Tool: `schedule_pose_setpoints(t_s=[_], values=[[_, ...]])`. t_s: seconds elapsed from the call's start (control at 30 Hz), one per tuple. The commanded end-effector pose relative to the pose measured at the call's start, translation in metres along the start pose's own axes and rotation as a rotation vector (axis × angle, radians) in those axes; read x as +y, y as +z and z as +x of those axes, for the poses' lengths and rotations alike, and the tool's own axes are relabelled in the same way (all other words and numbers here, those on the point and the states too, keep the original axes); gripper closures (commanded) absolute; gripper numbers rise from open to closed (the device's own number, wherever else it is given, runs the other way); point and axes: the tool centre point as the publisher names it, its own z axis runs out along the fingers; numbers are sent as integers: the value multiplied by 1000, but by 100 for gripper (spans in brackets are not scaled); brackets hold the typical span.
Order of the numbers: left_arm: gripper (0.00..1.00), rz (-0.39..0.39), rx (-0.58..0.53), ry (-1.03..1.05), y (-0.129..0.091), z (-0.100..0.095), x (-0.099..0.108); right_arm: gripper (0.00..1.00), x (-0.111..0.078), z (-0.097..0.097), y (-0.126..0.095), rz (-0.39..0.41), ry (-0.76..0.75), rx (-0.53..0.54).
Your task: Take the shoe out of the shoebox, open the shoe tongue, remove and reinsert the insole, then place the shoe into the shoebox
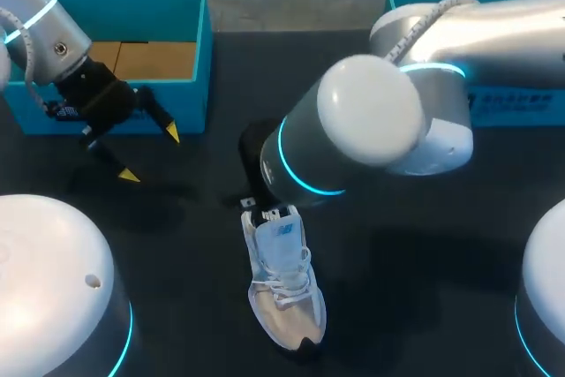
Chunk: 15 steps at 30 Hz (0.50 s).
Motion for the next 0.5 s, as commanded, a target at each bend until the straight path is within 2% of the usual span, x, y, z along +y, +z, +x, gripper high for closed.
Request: schedule_pose_setpoints(t_s=[0.03, 0.1, 0.5], values=[[0, -9, 8, -1, -3, 2, 4, 100, -8, -4, 10, -8, 10, 1], [0, -40, 10, -14, -4, 4, 8, 100, -8, -5, 12, -9, 10, -2], [0, -40, 10, -14, -4, 4, 8, 100, 10, -7, 34, 44, 14, -99]])
